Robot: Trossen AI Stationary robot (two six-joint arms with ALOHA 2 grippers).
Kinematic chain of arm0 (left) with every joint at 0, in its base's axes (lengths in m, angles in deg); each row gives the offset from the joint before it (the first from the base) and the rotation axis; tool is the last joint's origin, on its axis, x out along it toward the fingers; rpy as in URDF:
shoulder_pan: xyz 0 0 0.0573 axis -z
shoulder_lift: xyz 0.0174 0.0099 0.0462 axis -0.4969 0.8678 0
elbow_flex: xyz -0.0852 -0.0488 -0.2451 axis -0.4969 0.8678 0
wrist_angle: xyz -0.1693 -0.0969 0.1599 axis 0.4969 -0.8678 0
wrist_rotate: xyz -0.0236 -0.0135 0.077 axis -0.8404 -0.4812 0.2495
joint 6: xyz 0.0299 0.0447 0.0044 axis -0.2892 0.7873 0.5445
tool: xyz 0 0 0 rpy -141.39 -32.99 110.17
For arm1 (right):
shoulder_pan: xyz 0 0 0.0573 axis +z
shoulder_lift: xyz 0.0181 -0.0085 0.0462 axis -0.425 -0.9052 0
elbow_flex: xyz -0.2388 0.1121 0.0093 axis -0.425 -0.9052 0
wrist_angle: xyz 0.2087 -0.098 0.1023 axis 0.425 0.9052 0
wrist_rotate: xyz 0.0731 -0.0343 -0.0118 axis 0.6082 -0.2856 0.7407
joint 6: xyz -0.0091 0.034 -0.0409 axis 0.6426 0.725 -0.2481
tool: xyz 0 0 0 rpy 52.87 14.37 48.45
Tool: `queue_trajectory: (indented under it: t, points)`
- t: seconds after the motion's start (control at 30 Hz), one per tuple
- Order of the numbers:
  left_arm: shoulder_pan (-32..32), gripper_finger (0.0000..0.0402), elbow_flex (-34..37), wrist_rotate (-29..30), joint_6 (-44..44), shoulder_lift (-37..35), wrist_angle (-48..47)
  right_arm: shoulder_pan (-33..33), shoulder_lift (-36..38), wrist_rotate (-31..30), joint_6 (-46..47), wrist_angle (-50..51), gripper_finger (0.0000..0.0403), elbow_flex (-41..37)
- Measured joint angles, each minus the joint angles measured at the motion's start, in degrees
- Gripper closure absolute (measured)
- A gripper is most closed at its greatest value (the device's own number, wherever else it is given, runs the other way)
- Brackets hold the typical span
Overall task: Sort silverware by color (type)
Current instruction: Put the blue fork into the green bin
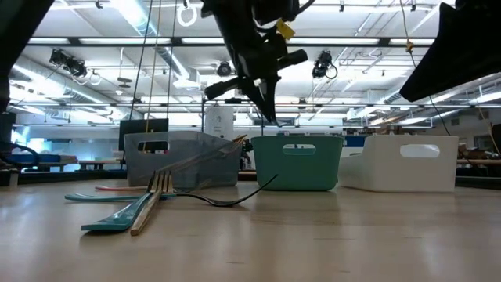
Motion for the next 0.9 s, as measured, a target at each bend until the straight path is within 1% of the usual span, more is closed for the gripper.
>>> queue_trajectory:
  t: [0.13, 0.3, 0.43, 0.57, 0.7, 0.8, 0.9]
  points:
    - [-1.52, 0.0390, 0.00, -3.08, 0.13, 0.37, 3.49, 0.07, 0.00, -0.43, 0.01, -0.01, 0.0288, 0.00]
    - [-2.67, 0.0390, 0.00, -9.99, 4.03, 0.38, 5.06, 0.07, 0.00, -0.44, 0.02, -0.21, 0.0288, 0.00]
    - [-3.90, 0.0390, 1.45, -13.21, 6.59, 0.38, 8.04, 0.04, 0.00, -0.95, 0.02, -0.93, 0.0288, 0.00]
    - [-5.74, 0.0390, 1.55, -17.03, 7.01, 0.40, 8.52, 0.04, 0.00, -2.23, -0.06, -1.67, 0.0288, 0.00]
    - [-7.53, 0.0390, 1.55, -19.16, 7.15, 0.40, 9.40, 0.04, 0.00, -2.38, -0.18, -2.10, 0.0288, 0.00]
    - [-8.77, 0.0390, 1.55, -23.15, 7.24, 0.40, 9.18, 0.04, 0.00, -2.52, -0.28, -2.36, 0.0288, 0.00]
    - [-9.27, 0.0390, 1.44, -24.92, 9.07, 1.44, 10.08, 0.04, 0.00, -2.56, -0.35, -2.52, 0.0288, 0.00]
